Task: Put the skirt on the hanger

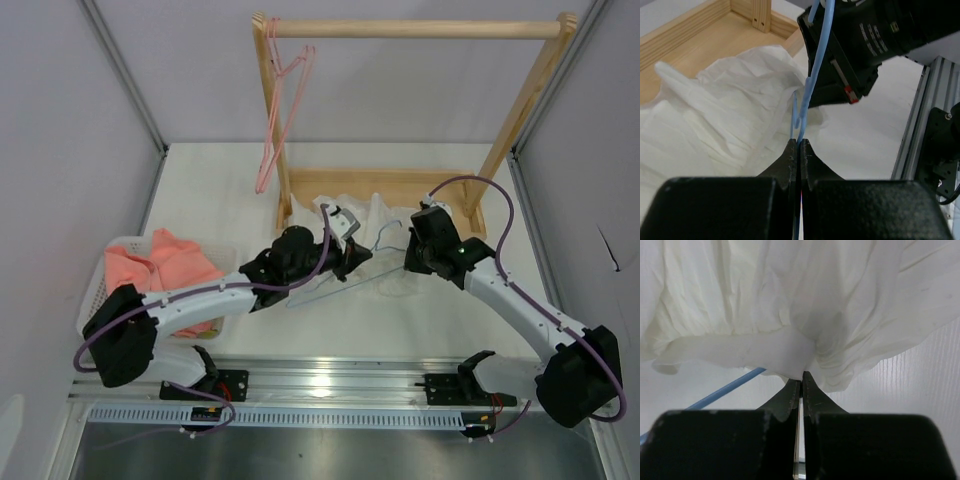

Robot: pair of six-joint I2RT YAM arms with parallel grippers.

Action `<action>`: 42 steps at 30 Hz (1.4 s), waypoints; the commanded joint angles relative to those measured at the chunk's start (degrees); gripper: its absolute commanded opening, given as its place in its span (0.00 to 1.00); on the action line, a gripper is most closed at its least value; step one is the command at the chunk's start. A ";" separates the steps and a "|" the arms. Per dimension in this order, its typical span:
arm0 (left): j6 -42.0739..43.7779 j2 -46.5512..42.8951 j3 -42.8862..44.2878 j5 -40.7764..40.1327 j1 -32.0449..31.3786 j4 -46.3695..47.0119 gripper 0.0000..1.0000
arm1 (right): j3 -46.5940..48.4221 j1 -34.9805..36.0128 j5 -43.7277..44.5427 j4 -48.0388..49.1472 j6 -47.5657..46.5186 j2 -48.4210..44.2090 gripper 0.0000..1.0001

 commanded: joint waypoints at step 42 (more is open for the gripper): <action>-18.49 35.26 30.59 12.64 3.77 -9.78 0.00 | 2.02 -4.25 4.70 5.19 -0.62 -6.24 0.65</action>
